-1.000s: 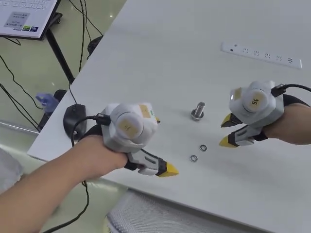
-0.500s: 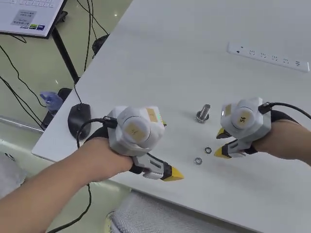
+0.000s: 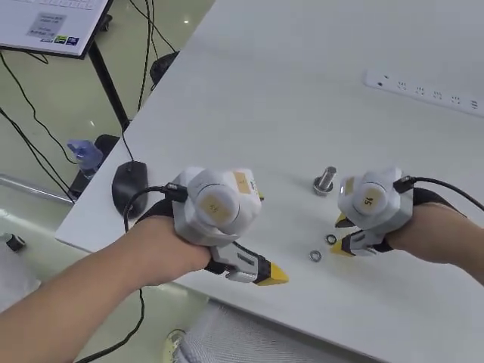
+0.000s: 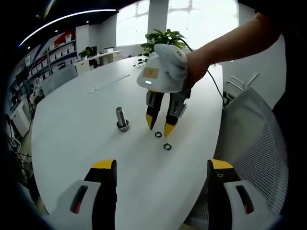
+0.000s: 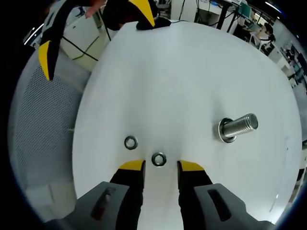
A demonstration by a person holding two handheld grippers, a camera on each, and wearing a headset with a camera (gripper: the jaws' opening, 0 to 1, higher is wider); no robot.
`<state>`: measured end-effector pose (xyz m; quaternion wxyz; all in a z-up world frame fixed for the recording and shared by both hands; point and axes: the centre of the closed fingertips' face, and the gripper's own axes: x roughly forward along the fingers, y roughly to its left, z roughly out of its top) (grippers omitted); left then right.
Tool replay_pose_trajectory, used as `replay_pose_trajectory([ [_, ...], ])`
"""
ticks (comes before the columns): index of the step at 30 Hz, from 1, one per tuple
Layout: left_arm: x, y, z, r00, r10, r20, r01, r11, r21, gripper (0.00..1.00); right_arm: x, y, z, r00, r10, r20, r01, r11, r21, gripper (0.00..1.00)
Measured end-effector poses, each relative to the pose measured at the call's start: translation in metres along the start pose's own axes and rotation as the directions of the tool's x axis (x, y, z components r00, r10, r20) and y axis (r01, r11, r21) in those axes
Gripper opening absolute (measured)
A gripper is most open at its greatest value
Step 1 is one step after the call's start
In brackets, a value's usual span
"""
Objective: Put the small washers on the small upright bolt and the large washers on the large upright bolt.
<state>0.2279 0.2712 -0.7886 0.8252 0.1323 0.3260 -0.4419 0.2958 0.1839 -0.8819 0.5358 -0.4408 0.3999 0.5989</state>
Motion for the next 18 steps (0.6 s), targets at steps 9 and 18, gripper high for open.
replay_pose_trajectory([
  [9, -0.0007, 0.0019, -0.0009, 0.9999, 0.004, 0.009, -0.004, 1.0, -0.011, 0.76, -0.0005, 0.0007, 0.0016, 0.9999, -0.016, 0.0, 0.016, 1.0, -0.008, 0.25],
  [18, -0.0002, -0.001, -0.0017, 0.9999, 0.003, 0.011, -0.002, 1.0, -0.017, 0.75, 0.0004, 0.0048, 0.0033, 0.9997, -0.024, -0.008, 0.024, 1.0, -0.01, 0.16],
])
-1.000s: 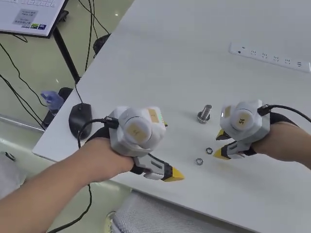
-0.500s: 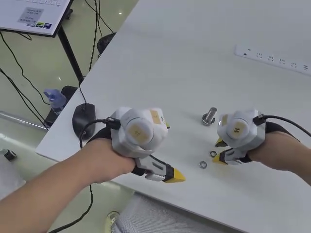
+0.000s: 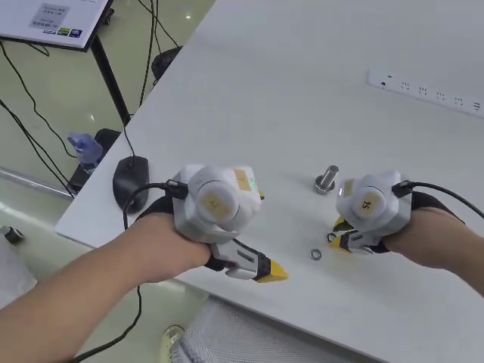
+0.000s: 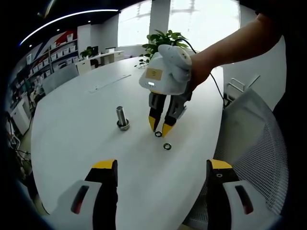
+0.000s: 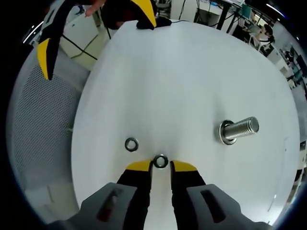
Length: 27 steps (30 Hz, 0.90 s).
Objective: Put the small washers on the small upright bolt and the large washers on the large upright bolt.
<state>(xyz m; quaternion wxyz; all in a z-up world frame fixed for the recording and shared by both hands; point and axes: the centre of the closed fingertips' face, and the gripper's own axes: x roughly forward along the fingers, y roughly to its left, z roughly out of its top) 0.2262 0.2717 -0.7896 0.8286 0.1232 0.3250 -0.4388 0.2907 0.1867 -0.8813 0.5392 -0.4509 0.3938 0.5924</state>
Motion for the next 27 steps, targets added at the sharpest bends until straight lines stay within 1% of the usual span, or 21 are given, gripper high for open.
replay_pose_trajectory([
  [3, -0.001, -0.001, 0.0, 1.0, 0.001, 0.0, -0.001, 1.0, -0.002, 0.74, 0.0, 0.001, 0.0, 0.9999, -0.004, -0.01, 0.004, 1.0, -0.001, 0.14],
  [8, -0.001, -0.002, -0.001, 1.0, 0.003, -0.001, -0.003, 1.0, -0.005, 0.74, -0.001, 0.0, 0.0, 0.9997, -0.014, -0.022, 0.014, 1.0, 0.017, 0.14],
  [10, -0.002, -0.002, 0.001, 1.0, 0.006, 0.002, -0.006, 1.0, -0.003, 0.74, -0.001, -0.001, 0.0, 0.9997, -0.013, -0.019, 0.014, 0.999, 0.049, 0.13],
  [17, -0.003, -0.001, -0.001, 0.9999, 0.012, -0.004, -0.012, 1.0, 0.0, 0.73, -0.002, -0.001, 0.0, 0.9999, -0.011, -0.012, 0.012, 0.997, 0.072, 0.13],
  [21, -0.004, 0.0, -0.001, 0.9998, 0.017, -0.005, -0.017, 1.0, -0.001, 0.73, -0.005, -0.002, -0.005, 0.9998, -0.01, -0.014, 0.012, 0.995, 0.096, 0.13],
  [24, -0.004, 0.002, -0.001, 0.9998, 0.021, -0.006, -0.021, 1.0, 0.001, 0.73, -0.011, -0.003, -0.01, 0.9998, -0.011, -0.015, 0.013, 0.994, 0.111, 0.13],
  [27, -0.004, 0.003, 0.001, 0.9995, 0.031, -0.001, -0.031, 1.0, 0.003, 0.74, -0.019, -0.006, -0.019, 0.9997, -0.021, -0.012, 0.022, 0.99, 0.142, 0.13],
])
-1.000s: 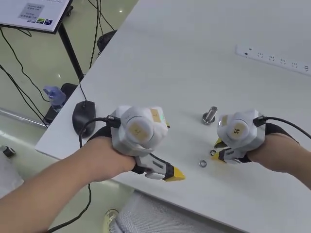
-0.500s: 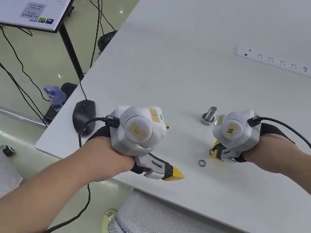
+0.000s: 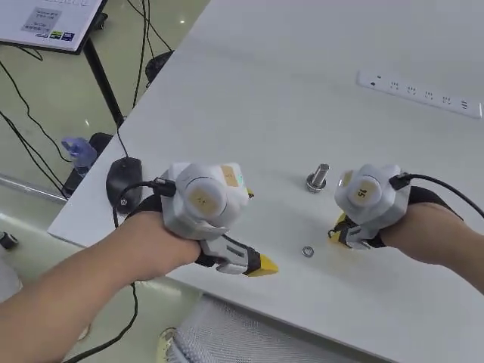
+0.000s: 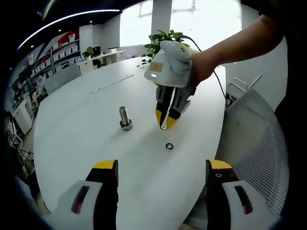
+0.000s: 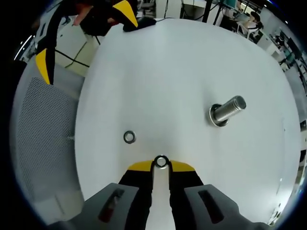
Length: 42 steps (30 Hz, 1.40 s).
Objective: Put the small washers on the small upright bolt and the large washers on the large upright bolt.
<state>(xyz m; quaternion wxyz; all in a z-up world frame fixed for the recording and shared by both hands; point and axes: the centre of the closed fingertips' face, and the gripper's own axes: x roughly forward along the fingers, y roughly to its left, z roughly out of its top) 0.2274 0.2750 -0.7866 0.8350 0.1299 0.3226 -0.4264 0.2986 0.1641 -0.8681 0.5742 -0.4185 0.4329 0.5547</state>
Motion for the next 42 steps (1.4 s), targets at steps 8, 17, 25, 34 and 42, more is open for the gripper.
replay_pose_trajectory([
  [8, 0.002, -0.003, -0.001, 1.0, -0.001, -0.005, 0.001, 1.0, 0.002, 0.75, -0.019, -0.008, -0.027, 0.9996, -0.028, -0.005, 0.028, 0.997, 0.07, 0.13],
  [17, 0.003, -0.003, 0.005, 0.9999, 0.002, 0.013, -0.001, 1.0, -0.005, 0.79, -0.042, -0.016, -0.065, 0.998, -0.059, -0.022, 0.062, 0.99, 0.13, 0.13],
  [25, 0.003, -0.001, -0.001, 1.0, 0.007, 0.0, -0.007, 1.0, -0.004, 0.8, -0.071, -0.028, -0.091, 0.9948, -0.1, -0.017, 0.101, 0.972, 0.212, 0.13],
  [34, 0.001, 0.0, -0.005, 0.9998, 0.008, -0.018, -0.008, 1.0, -0.003, 0.78, -0.089, -0.049, -0.098, 0.9908, -0.135, -0.012, 0.133, 0.957, 0.257, 0.13],
  [42, 0.001, 0.002, -0.006, 0.9997, 0.008, -0.023, -0.008, 1.0, 0.001, 0.77, -0.096, -0.068, -0.09, 0.9887, -0.149, -0.014, 0.148, 0.958, 0.246, 0.13],
])
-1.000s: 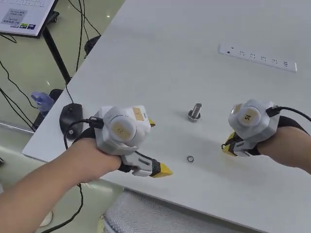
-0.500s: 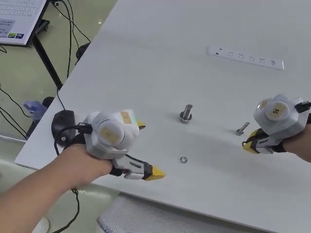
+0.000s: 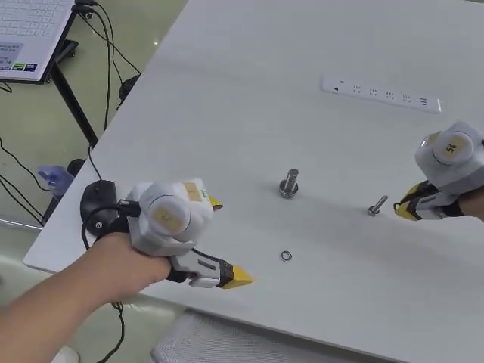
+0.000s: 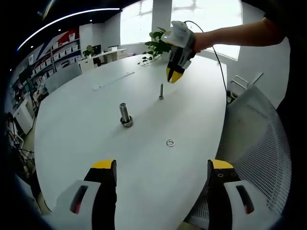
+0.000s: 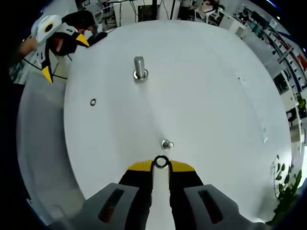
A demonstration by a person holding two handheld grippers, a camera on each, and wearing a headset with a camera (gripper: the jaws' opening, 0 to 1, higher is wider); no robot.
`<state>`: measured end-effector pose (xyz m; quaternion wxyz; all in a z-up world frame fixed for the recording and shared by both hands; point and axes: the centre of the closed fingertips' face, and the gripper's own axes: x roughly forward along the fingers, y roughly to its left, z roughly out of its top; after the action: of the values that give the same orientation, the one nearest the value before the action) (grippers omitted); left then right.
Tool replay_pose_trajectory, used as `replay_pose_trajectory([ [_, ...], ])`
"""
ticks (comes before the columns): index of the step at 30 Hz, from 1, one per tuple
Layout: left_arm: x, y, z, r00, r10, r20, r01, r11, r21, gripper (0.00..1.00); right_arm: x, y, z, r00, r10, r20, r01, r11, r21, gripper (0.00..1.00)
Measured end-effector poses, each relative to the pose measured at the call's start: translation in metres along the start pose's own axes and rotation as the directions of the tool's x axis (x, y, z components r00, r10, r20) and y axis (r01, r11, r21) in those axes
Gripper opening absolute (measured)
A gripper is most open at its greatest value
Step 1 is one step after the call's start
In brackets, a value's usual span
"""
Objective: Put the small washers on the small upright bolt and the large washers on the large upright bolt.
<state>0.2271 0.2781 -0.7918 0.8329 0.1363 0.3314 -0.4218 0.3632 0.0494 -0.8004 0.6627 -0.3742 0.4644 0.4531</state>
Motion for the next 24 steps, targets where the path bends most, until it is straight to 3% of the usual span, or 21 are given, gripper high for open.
replay_pose_trajectory([
  [9, 0.001, 0.002, 0.002, 1.0, 0.003, 0.004, -0.003, 1.0, 0.007, 0.77, 0.002, -0.011, 0.013, 0.9999, 0.001, 0.016, -0.001, 1.0, -0.004, 0.13],
  [24, -0.001, -0.001, -0.003, 1.0, -0.004, -0.001, 0.004, 1.0, 0.0, 0.76, 0.016, -0.012, 0.012, 0.9998, 0.014, -0.014, -0.014, 1.0, -0.02, 0.13],
])
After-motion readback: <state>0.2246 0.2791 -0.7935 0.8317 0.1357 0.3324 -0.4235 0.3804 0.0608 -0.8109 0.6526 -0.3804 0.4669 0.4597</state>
